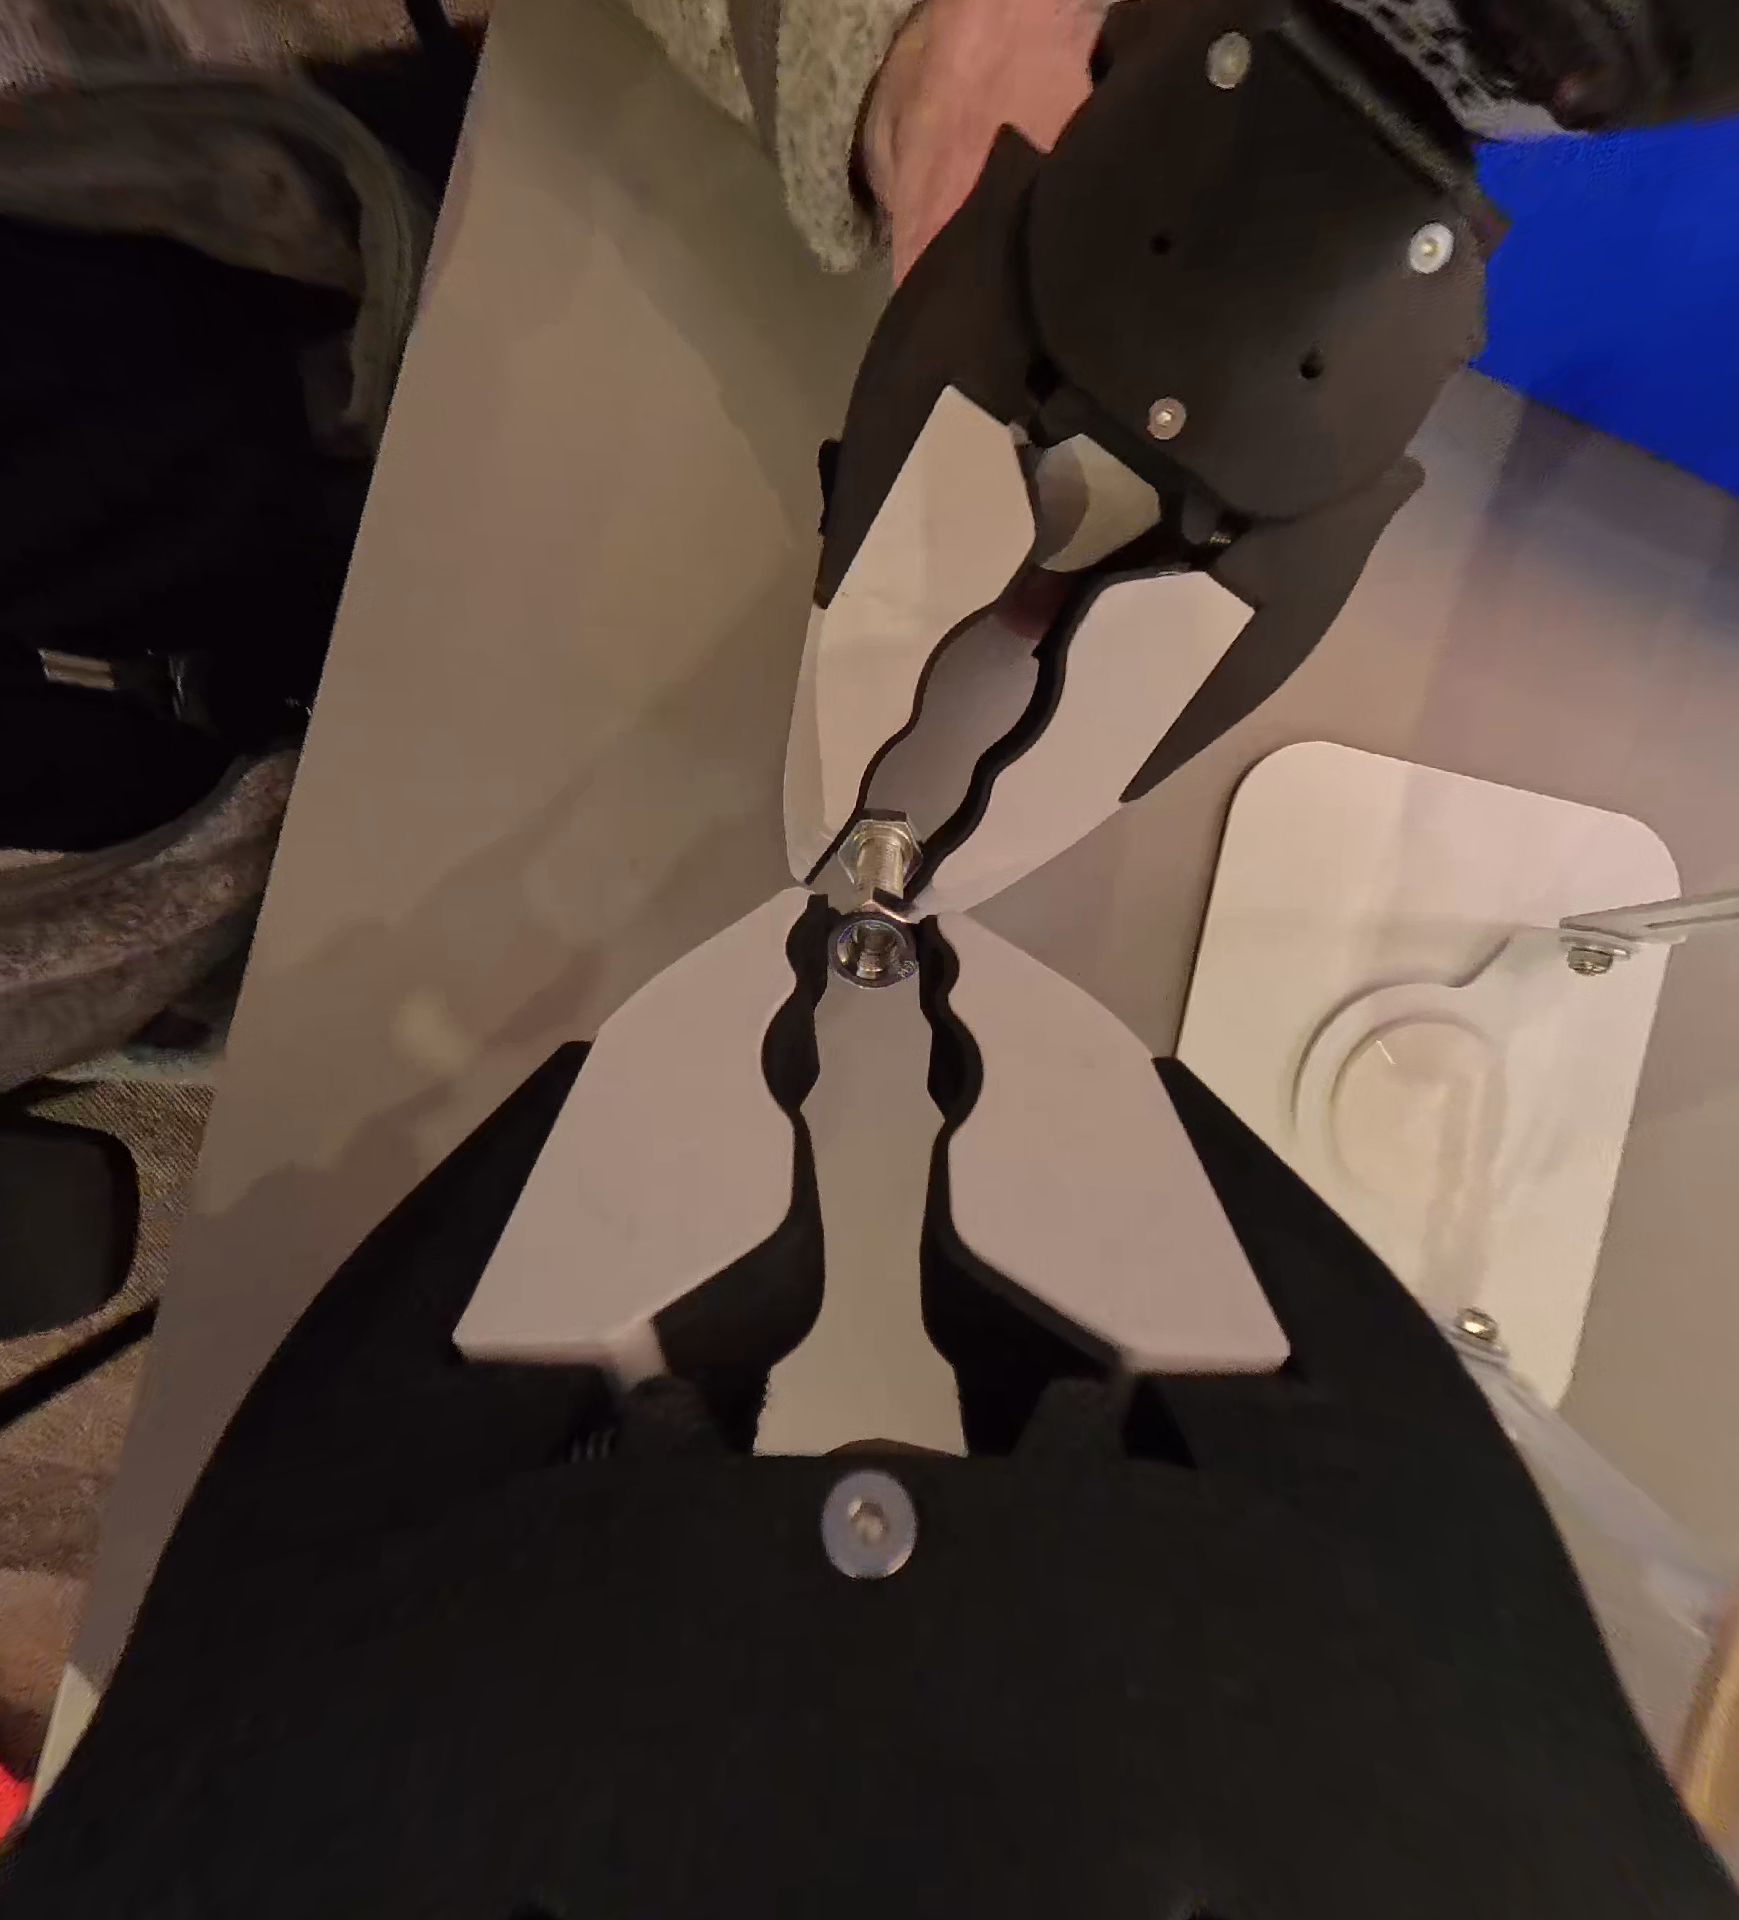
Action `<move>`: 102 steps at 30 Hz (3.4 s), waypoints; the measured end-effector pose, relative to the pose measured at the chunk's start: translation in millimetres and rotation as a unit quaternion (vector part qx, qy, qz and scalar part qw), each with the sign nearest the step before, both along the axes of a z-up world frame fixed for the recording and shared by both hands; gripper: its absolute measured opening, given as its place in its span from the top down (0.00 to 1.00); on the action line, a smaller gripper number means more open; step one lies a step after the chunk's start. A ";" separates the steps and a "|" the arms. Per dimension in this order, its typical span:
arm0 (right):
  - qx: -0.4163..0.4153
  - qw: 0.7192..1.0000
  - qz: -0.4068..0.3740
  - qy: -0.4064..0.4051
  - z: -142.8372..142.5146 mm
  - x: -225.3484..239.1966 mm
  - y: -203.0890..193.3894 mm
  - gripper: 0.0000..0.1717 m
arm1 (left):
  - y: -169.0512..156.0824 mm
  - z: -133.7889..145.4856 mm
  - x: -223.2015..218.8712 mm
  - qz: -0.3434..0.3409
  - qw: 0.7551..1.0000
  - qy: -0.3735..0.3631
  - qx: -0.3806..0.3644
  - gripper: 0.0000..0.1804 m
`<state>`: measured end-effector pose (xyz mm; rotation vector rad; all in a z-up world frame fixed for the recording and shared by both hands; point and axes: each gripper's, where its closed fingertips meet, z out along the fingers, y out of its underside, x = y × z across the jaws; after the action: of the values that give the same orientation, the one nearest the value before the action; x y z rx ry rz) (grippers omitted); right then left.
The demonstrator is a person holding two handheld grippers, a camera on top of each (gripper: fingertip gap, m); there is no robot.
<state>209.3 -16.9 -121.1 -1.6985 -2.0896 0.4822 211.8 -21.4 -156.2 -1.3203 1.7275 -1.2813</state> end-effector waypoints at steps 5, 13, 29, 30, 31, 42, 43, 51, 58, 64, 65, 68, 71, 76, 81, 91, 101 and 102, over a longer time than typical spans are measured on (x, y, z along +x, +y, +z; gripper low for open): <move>-0.014 0.999 -0.034 0.019 -1.0 2.2 4.9 0.90 | 7.1 -2.0 2.4 0.033 0.999 0.007 0.041 0.90; -0.039 0.993 -0.104 0.043 -3.8 6.9 16.6 0.90 | 24.1 -5.0 5.6 0.103 0.987 0.027 0.120 0.90; -0.098 0.948 -0.236 0.191 -6.7 11.3 38.1 0.90 | 59.9 -1.7 1.8 0.231 0.893 0.082 0.378 0.90; -0.107 0.943 -0.242 0.202 -7.4 11.5 38.7 0.90 | 61.4 -1.6 1.4 0.235 0.886 0.085 0.391 0.90; -0.117 0.937 -0.248 0.216 -7.5 11.4 39.2 0.90 | 63.1 -0.6 0.8 0.239 0.875 0.087 0.413 0.90; -0.252 0.849 -0.297 0.358 -6.9 11.0 39.9 0.90 | 73.6 12.4 -3.5 0.250 0.742 0.106 0.613 0.90; -0.261 0.841 -0.301 0.367 -6.8 10.9 40.2 0.90 | 74.3 13.6 -3.7 0.249 0.731 0.108 0.626 0.90; -0.359 0.757 -0.317 0.445 -3.0 9.8 39.3 0.90 | 77.7 23.5 -3.9 0.246 0.671 0.096 0.693 0.90; -0.363 0.739 -0.318 0.470 0.1 10.1 41.0 0.90 | 80.4 26.9 -2.6 0.243 0.660 0.087 0.706 0.90; -0.366 0.731 -0.317 0.481 -1.6 8.8 41.3 0.90 | 83.8 25.6 -2.7 0.244 0.660 0.095 0.704 0.90; -0.362 0.732 -0.316 0.482 -1.4 9.1 41.5 0.90 | 83.9 25.6 -2.3 0.244 0.660 0.094 0.705 0.90; -0.359 0.733 -0.313 0.486 -0.4 8.7 41.1 0.90 | 84.9 26.2 -2.0 0.245 0.659 0.095 0.705 0.90; -0.344 0.741 -0.313 0.484 -2.2 8.1 41.1 0.91 | 86.3 24.3 -2.3 0.245 0.663 0.102 0.700 0.90; -0.299 0.770 -0.307 0.473 -0.7 7.8 39.2 0.90 | 85.8 25.5 -2.1 0.245 0.671 0.105 0.691 0.90; -0.286 0.779 -0.312 0.463 1.9 7.0 41.3 0.90 | 87.1 28.8 -3.6 0.253 0.662 0.108 0.697 0.90; -0.295 0.751 -0.330 0.490 2.6 9.8 44.6 0.90 | 88.0 25.0 -4.2 0.266 0.690 0.120 0.662 0.90; -0.241 0.795 -0.277 0.483 28.8 20.4 36.5 0.90 | 71.7 17.7 -1.4 0.275 0.871 0.055 0.405 0.90; -0.204 0.815 -0.261 0.475 33.3 21.4 34.6 0.90 | 66.3 18.9 1.1 0.270 0.896 0.040 0.351 0.90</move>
<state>230.6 17.7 -87.8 -1.6153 -0.7956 1.3148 212.9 44.9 -137.3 -1.2648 1.4941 -0.2430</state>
